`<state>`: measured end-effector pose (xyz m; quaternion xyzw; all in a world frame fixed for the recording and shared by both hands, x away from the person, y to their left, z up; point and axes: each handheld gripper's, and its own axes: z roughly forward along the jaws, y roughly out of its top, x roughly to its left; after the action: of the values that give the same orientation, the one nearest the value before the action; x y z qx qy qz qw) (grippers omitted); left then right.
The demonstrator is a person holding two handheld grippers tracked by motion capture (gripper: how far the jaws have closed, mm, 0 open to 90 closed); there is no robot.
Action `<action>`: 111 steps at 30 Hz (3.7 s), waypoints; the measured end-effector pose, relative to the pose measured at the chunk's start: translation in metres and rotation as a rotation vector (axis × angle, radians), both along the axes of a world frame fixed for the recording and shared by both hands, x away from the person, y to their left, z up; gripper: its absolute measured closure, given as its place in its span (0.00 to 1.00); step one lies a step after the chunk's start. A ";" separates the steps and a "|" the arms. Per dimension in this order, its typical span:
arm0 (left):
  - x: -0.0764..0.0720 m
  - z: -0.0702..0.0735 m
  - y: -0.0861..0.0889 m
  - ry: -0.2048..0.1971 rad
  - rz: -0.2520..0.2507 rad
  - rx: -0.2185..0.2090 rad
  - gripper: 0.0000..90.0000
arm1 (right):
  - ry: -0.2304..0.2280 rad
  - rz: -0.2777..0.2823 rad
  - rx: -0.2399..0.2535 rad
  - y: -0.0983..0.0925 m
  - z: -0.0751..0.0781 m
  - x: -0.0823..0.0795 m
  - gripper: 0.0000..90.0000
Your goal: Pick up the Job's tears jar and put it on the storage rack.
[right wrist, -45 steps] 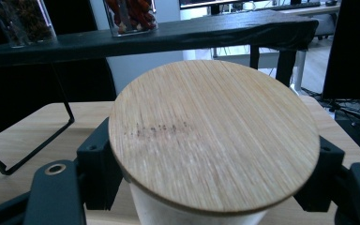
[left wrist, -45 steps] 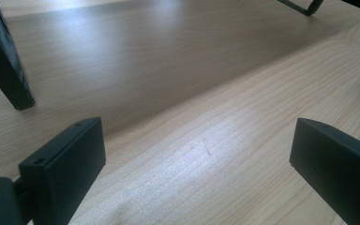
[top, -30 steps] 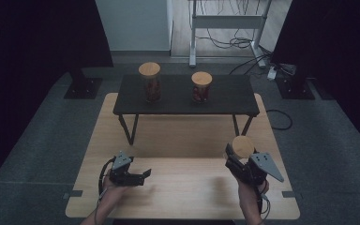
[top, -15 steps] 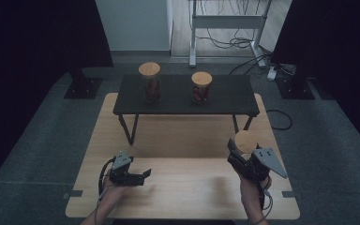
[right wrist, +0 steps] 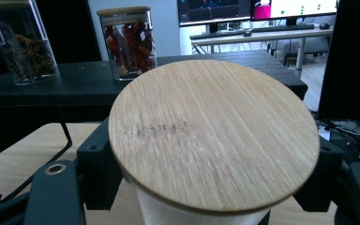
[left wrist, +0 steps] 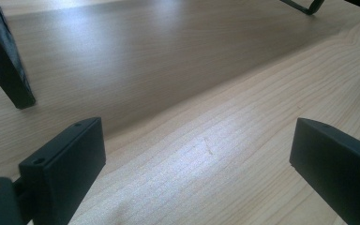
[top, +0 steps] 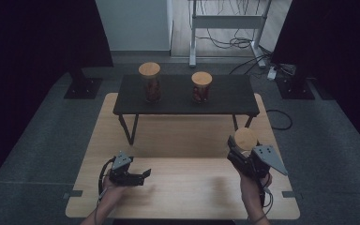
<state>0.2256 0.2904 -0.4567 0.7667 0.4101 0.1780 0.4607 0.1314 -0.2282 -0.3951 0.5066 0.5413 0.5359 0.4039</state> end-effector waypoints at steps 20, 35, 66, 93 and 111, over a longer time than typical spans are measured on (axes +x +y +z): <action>0.000 0.000 0.000 0.001 0.001 0.001 0.04 | -0.022 -0.003 0.016 -0.001 0.003 0.006 0.28; 0.002 -0.001 0.004 0.002 0.008 -0.010 0.04 | -0.033 0.001 0.011 0.002 0.013 0.019 0.28; 0.011 -0.007 0.005 0.023 -0.014 -0.031 0.04 | -0.046 -0.008 0.028 -0.002 0.024 0.052 0.28; 0.020 -0.011 0.015 0.047 -0.003 -0.060 0.04 | -0.066 0.001 0.028 0.005 0.044 0.093 0.28; 0.020 -0.012 0.019 0.047 0.008 -0.065 0.04 | -0.060 -0.007 0.023 0.005 0.047 0.112 0.28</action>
<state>0.2454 0.3092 -0.4688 0.7537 0.4296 0.1485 0.4748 0.2438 -0.2229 -0.3477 0.4969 0.5208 0.5557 0.4161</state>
